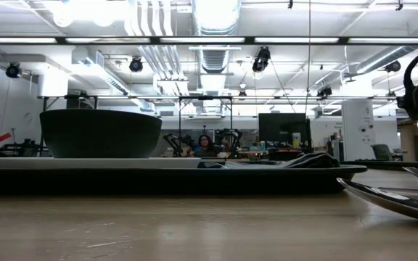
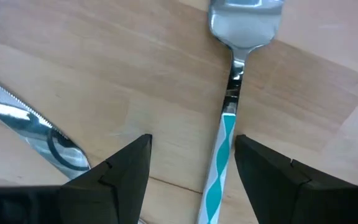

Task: Set up tray
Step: Put the blue fork on the gray napkin

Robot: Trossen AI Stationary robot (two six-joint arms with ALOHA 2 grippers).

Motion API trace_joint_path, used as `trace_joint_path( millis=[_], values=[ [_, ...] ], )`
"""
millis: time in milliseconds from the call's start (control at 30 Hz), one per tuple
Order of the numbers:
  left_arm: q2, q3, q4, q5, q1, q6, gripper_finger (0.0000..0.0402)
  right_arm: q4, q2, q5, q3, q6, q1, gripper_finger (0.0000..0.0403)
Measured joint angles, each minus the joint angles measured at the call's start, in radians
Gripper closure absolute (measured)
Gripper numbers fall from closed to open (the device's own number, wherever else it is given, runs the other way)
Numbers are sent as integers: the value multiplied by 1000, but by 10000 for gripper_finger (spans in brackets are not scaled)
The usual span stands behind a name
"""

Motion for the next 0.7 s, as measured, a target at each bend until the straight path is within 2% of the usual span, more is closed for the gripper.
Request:
trace_joint_path(
  millis=[700],
  values=[
    [0, 0, 0, 0, 0, 0, 281, 11, 0, 10, 1, -38, -1, 183]
  ],
)
